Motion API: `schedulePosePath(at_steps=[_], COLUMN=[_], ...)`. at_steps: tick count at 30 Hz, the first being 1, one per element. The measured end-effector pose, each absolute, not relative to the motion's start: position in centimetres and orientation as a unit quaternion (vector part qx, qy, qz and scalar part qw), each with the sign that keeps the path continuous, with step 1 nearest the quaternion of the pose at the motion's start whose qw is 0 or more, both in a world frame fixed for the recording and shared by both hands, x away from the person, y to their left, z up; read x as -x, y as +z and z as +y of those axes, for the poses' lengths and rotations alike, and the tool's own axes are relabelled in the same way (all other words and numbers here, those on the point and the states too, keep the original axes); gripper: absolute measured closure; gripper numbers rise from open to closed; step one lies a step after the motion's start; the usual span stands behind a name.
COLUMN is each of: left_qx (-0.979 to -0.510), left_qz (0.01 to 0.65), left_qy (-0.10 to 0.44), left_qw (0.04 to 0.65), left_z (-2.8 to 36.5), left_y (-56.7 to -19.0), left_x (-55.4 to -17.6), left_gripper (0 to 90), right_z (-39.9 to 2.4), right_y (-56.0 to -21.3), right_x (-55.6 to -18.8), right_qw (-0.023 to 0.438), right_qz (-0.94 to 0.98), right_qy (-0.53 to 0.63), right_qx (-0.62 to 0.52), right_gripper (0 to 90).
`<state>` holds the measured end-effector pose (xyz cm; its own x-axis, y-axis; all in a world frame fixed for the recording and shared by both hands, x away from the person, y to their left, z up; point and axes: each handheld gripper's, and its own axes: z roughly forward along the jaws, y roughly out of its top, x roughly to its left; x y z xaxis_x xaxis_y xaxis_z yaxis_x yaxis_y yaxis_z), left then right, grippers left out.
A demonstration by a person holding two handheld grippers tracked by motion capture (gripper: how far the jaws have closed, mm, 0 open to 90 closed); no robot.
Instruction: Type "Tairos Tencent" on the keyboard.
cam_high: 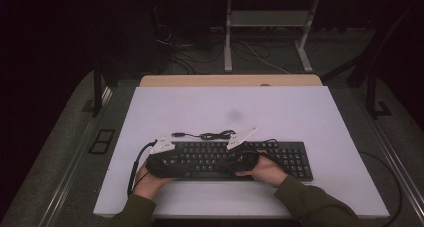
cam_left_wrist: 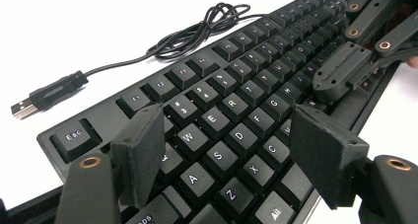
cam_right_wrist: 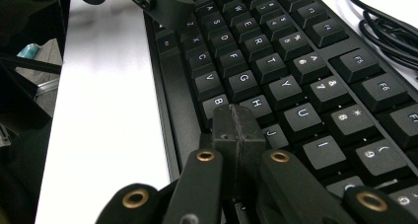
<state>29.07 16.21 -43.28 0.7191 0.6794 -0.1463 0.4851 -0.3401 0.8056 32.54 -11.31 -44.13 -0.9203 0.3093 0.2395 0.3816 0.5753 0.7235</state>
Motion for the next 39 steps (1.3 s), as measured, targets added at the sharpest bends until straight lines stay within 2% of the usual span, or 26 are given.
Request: schedulePosePath(at_steps=[19,23,30,39], left_qx=[-0.808,-0.808,-0.809,-0.815], left_qz=[0.36,0.359,0.354,0.346], left_qy=[0.112,0.11,0.113,0.101], left_qw=[0.453,0.455,0.454,0.453], left_z=[16.2,16.1,16.1,15.8], left_y=[-43.2,-43.1,-43.0,-42.9], left_x=[-29.0,-28.9,-28.9,-28.8], left_gripper=[29.5,30.2,36.3,58.2], right_z=[-11.7,-11.9,-12.5,-13.4], right_y=[-43.7,-43.5,-43.2,-43.1], right_x=[-32.6,-32.7,-32.9,-33.2], right_qw=[0.034,0.03,0.023,0.003], right_qz=[-0.881,-0.876,-0.866,-0.857], right_qy=[-0.429,-0.44,-0.454,-0.462], right_qx=[0.196,0.197,0.206,0.229], right_gripper=[89.4,86.1,71.0,42.0])
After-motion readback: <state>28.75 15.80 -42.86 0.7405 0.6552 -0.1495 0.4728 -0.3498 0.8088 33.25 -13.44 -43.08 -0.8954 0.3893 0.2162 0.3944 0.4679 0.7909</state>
